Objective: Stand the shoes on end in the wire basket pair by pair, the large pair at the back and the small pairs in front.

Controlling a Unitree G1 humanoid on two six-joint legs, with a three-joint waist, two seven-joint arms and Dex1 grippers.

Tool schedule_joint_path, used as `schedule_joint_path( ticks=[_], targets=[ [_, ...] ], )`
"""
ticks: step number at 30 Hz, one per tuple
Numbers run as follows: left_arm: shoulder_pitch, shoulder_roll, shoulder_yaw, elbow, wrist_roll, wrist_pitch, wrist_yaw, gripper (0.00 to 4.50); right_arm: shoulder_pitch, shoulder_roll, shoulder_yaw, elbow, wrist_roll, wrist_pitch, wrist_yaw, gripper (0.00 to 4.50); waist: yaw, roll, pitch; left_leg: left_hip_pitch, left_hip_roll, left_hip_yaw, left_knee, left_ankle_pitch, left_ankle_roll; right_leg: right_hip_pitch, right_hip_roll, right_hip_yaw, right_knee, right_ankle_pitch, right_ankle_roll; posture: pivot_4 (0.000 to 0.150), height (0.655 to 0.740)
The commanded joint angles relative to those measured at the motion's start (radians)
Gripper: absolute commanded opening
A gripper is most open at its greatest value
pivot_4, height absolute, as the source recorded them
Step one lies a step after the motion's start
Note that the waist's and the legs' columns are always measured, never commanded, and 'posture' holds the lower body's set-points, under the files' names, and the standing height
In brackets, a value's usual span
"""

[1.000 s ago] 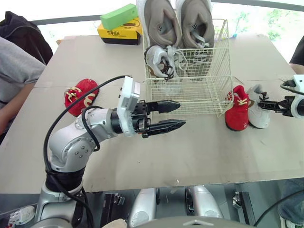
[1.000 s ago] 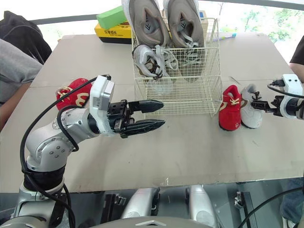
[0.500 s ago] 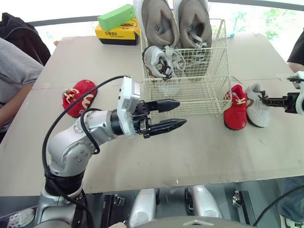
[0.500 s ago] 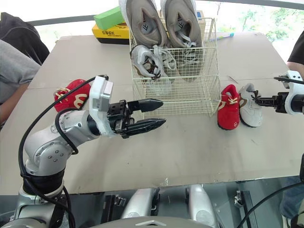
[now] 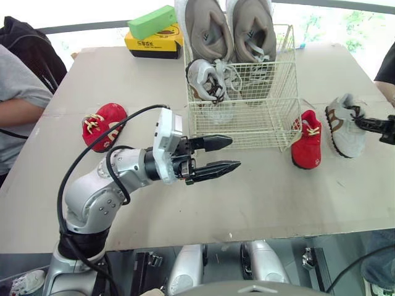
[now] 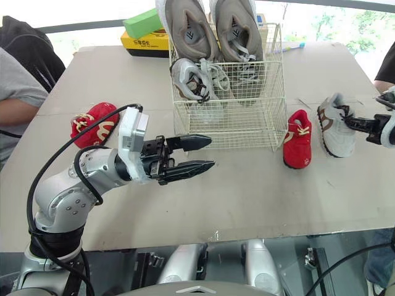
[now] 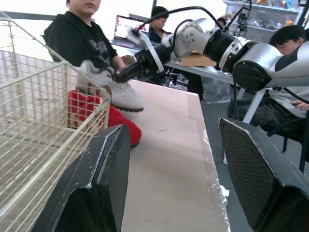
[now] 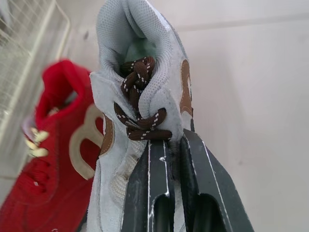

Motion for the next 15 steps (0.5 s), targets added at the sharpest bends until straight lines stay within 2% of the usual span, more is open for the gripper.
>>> schedule_joint_path(
  ticks=[1,5,8,12,15],
  targets=[
    [-0.023,-0.015,0.013,0.003,-0.023,-0.005,0.011,3.20,0.049,0.077,-0.261,-0.359,0.141,-0.023,-0.135,0.02,-0.002,0.003,0.000,0.000,0.000,0.001,-0.001,0.000,0.000,0.000,0.000,0.002,0.000,0.000,0.000,0.150,0.7400],
    [-0.032,-0.064,0.021,0.014,0.014,-0.030,0.093,3.20,0.044,0.206,-0.260,-0.642,0.193,-0.118,-0.256,0.02,-0.006,0.005,0.000,0.001,0.000,0.001,0.000,0.000,0.000,0.000,0.000,0.002,0.001,0.000,0.001,0.150,0.7400],
    [-0.002,-0.119,0.030,0.021,0.070,-0.104,0.137,3.20,0.012,0.331,-0.197,-0.773,0.225,-0.129,-0.386,0.02,-0.010,0.005,0.000,0.002,0.000,0.001,0.000,0.000,0.000,0.000,0.001,0.005,0.001,0.001,0.001,0.150,0.7400],
    [0.055,-0.100,0.106,0.037,-0.069,-0.037,0.113,3.20,0.054,0.478,-0.001,-0.865,0.049,-0.405,-0.446,0.02,-0.007,0.005,0.000,0.003,0.001,0.001,0.000,0.000,0.000,-0.001,0.001,0.006,0.002,0.001,0.001,0.150,0.7400],
    [0.125,-0.079,0.157,0.036,-0.056,-0.093,0.054,3.20,0.065,0.589,0.102,-0.849,-0.046,-0.553,-0.512,0.02,-0.007,0.005,0.000,0.002,0.001,0.001,0.000,0.000,0.000,-0.002,0.001,0.006,0.002,0.001,0.001,0.150,0.7400]
  ],
)
